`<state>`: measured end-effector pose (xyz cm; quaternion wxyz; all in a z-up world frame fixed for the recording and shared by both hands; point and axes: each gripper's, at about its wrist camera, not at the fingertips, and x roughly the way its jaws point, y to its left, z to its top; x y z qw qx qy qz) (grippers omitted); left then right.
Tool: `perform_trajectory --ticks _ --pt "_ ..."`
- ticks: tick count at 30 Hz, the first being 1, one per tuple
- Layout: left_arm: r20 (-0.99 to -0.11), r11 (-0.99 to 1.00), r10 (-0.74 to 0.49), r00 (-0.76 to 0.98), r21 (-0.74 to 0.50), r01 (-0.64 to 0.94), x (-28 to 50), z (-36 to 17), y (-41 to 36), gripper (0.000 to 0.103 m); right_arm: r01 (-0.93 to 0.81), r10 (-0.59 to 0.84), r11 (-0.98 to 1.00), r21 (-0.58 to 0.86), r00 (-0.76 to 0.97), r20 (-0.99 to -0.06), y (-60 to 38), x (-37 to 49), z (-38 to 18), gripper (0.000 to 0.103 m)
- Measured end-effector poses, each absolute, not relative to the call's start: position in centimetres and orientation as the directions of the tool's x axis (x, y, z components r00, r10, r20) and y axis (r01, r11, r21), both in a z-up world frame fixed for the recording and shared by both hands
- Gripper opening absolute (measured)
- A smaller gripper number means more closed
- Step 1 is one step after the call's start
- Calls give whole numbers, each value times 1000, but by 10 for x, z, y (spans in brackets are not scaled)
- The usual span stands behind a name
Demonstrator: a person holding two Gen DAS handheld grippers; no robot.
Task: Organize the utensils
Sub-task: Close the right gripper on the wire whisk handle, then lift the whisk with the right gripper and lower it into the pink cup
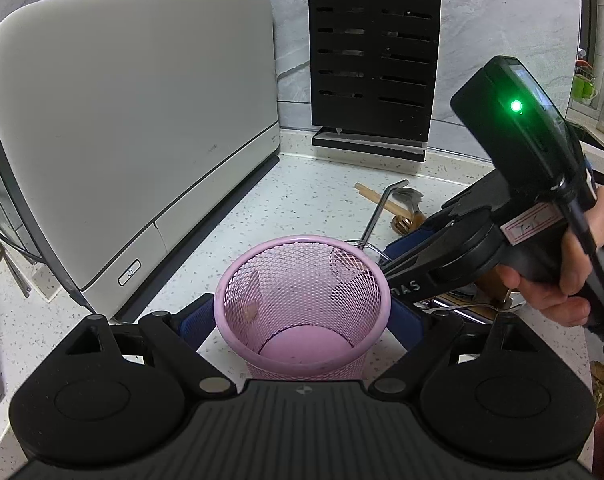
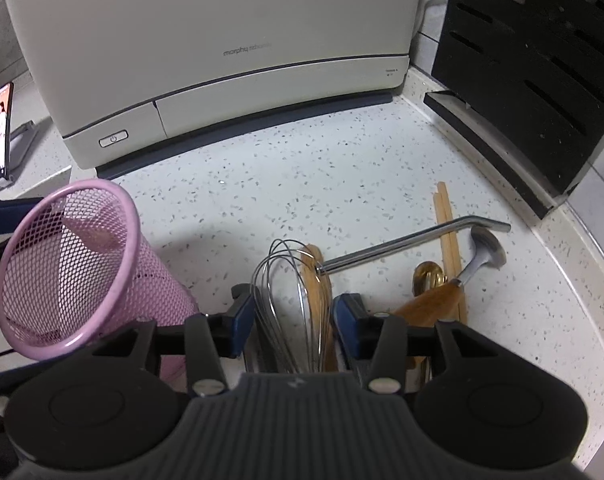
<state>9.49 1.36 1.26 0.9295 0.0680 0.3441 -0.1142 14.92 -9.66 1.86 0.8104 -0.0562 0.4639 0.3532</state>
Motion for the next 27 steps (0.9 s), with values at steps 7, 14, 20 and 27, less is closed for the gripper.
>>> perform_trajectory --ticks 7,14,20,27 --pt "-656 964 -168 736 45 261 95 13 13 103 -638 513 743 200 352 -783 -98 143 22 31" --pt "-656 964 -172 735 42 263 94 13 14 103 -630 522 751 200 380 -763 -110 141 27 21" --pt "-655 963 -180 734 33 267 95 12 15 103 -620 541 756 210 411 -734 -125 136 40 9" --pt "-655 963 -179 734 35 266 95 12 13 103 -597 564 766 240 445 -696 -144 136 51 8"
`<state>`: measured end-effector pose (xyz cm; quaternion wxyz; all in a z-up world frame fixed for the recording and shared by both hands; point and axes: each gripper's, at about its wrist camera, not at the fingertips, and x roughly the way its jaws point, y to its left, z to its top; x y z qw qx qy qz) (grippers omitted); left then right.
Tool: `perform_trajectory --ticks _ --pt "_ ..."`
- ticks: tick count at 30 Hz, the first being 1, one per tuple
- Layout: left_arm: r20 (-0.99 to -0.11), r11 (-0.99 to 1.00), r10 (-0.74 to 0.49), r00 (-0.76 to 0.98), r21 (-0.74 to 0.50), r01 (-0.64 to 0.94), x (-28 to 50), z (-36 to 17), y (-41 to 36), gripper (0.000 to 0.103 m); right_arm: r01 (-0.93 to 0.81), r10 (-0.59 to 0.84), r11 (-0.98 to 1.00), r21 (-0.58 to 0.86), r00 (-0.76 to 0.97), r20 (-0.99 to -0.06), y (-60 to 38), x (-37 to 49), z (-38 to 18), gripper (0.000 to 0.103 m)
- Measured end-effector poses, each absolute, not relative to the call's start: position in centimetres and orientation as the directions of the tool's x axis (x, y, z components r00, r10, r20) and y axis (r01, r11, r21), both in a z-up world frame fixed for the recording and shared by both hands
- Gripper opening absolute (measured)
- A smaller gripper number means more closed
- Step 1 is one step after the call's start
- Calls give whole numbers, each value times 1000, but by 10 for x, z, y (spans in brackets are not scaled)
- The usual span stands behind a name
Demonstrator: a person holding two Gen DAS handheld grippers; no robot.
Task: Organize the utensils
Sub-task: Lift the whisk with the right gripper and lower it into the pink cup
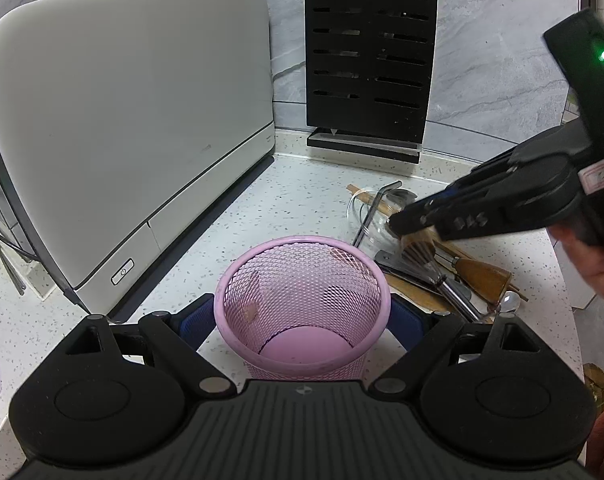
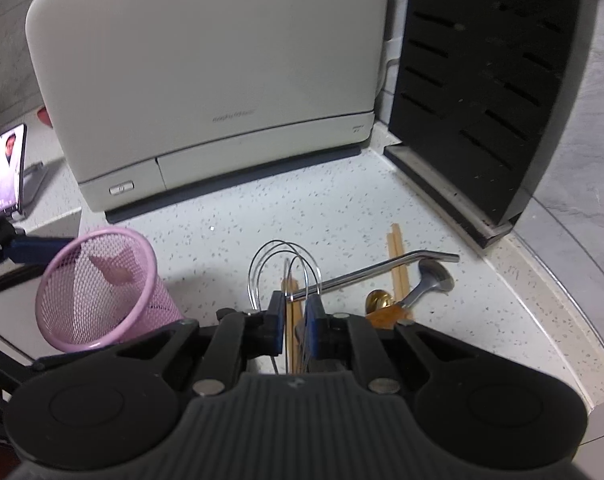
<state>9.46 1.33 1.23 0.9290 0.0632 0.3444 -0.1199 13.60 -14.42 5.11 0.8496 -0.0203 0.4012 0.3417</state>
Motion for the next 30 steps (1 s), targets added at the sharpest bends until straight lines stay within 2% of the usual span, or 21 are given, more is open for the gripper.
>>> perform_trajectory --ticks 5,8,20,25,30 --pt "-655 961 -185 733 34 273 95 13 11 103 -577 590 772 267 494 -639 -163 134 67 7" --pt "-655 959 -193 731 32 282 94 13 10 103 -564 599 775 285 514 -614 -173 135 72 0" --pt "-654 955 -211 727 19 295 93 12 8 103 -530 626 773 349 546 -557 -191 137 80 0" --pt "-653 949 -234 720 6 314 92 13 7 103 -523 662 749 406 590 -462 -202 129 97 0" --pt "-654 948 -235 719 9 319 91 13 6 103 -528 703 698 483 634 -322 -213 117 115 0"
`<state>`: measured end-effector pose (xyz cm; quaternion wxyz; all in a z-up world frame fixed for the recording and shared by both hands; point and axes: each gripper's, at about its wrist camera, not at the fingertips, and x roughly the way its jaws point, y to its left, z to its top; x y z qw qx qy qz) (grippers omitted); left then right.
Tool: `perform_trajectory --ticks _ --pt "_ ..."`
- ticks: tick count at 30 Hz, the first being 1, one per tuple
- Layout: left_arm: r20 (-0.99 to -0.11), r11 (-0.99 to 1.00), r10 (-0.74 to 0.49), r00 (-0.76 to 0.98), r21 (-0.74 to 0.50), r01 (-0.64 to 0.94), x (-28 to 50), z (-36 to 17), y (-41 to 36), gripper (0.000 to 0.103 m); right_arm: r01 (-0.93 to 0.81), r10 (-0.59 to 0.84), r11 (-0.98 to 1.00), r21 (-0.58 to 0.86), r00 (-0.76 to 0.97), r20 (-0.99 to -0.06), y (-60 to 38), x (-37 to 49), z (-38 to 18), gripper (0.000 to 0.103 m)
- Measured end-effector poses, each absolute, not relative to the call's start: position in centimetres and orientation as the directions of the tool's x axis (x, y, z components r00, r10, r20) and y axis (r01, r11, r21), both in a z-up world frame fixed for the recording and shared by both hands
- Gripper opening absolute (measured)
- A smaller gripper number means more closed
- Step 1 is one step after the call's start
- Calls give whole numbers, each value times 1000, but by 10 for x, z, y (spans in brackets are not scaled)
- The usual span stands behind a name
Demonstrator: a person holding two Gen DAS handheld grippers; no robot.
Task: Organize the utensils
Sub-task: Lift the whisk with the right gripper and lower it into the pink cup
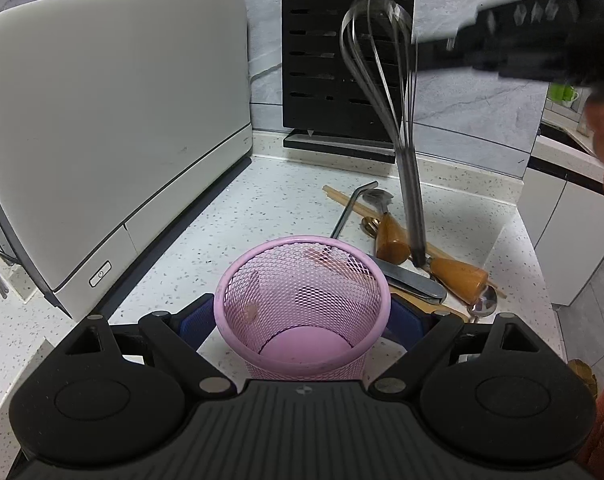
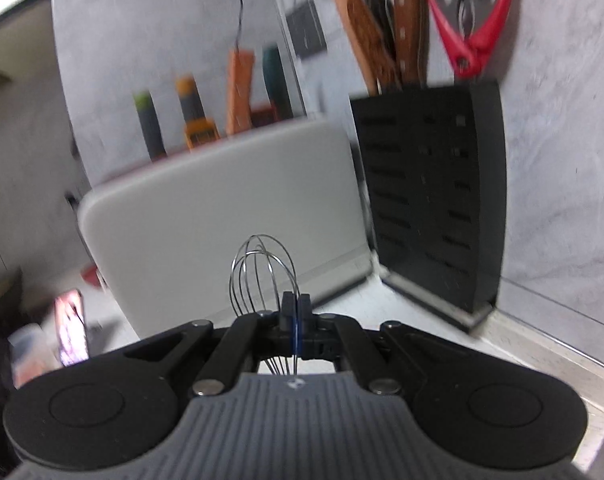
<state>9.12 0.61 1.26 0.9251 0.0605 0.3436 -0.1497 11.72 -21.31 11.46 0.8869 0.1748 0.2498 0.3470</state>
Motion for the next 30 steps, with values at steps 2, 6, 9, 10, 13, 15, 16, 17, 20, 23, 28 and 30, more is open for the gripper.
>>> perform_trajectory --ticks 2,6,9,10,13,15,16,17,20,23,28,30 --pt "-654 948 -235 719 11 320 91 13 6 103 -532 706 685 498 653 -274 -216 111 121 0" --pt "-654 943 -246 715 8 332 91 13 4 103 -549 713 646 530 682 -164 -222 99 133 0" --pt "-654 939 -254 713 8 343 90 13 2 103 -560 731 597 574 675 -103 -224 95 137 0" --pt "-653 939 -253 714 13 344 90 13 1 103 -567 744 578 587 661 -95 -222 95 137 0" --pt "-652 937 -251 715 20 348 89 12 1 103 -581 783 546 604 610 -121 -207 96 129 0" --pt "-652 938 -252 715 18 347 89 13 1 103 -594 795 550 587 588 -150 -195 93 122 0" --pt "-652 938 -252 715 17 346 89 13 2 103 -597 796 557 577 582 -167 -189 93 118 0" --pt "-652 938 -252 715 16 346 89 13 2 103 -599 799 561 571 573 -184 -183 93 114 0" --pt "-652 938 -253 715 15 345 88 13 2 103 -607 810 562 562 544 -221 -172 93 100 0" --pt "-652 938 -252 715 17 347 89 12 1 103 -620 805 581 527 534 -259 -163 90 90 0" --pt "-653 938 -249 715 21 346 87 13 0 103 -636 807 585 503 520 -280 -159 87 75 0" --pt "-654 939 -250 714 17 345 88 12 0 103 -643 805 590 489 519 -288 -159 88 70 0"
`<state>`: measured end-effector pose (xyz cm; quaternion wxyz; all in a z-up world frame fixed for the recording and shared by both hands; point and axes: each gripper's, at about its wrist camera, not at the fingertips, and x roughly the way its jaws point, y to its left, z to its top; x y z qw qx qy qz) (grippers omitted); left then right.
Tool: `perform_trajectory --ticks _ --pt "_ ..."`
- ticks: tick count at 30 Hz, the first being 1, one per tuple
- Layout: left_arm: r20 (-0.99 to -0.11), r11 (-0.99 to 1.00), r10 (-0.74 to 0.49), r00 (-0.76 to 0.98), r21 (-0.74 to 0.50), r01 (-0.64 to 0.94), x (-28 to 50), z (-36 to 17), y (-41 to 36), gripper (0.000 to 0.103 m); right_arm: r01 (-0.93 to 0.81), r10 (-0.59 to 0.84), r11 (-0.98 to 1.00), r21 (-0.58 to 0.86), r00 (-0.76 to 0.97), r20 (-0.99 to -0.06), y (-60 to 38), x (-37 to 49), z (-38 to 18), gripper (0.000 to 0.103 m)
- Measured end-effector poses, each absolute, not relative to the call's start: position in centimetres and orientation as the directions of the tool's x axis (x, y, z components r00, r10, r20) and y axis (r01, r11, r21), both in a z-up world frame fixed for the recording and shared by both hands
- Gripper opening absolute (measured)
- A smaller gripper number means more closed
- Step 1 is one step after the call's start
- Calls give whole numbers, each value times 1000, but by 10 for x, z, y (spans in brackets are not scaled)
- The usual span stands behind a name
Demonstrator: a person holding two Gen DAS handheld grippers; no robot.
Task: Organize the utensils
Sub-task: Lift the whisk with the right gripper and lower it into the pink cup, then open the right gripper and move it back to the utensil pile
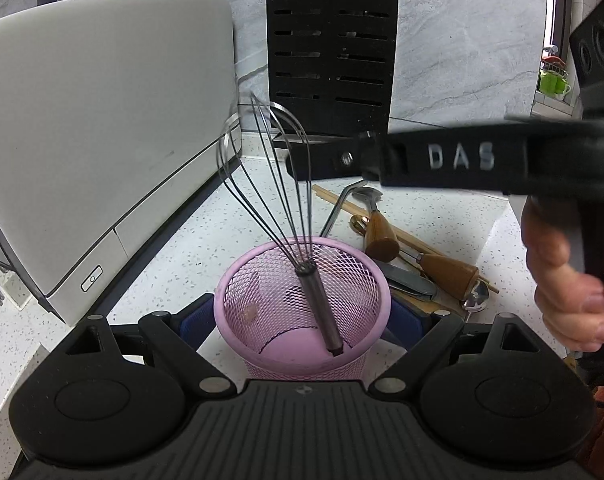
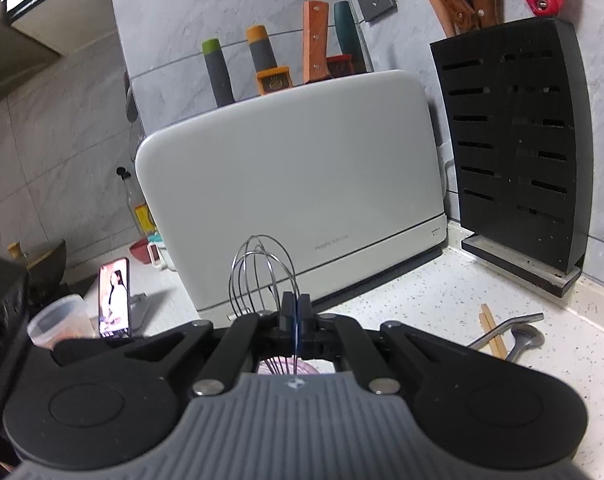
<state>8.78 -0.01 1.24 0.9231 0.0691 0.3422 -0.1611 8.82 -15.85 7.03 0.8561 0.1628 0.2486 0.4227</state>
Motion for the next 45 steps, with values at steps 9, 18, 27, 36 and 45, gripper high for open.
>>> perform_trajectory --ticks 9,18,27,36,45 --pt "-655 933 -245 715 41 358 87 12 -4 103 -623 779 626 469 528 -338 -165 94 64 0" --pt "-658 937 -236 715 42 347 87 11 -3 103 -642 796 606 470 496 -347 -175 89 66 0" --pt "-658 938 -233 716 43 345 87 10 -2 103 -621 809 588 519 447 -382 -183 97 63 0" --pt "-656 936 -234 717 46 348 86 10 -2 103 -589 815 580 563 413 -407 -183 102 62 5" --pt "-657 936 -232 718 49 348 86 10 -3 103 -576 807 591 565 415 -421 -193 101 72 25"
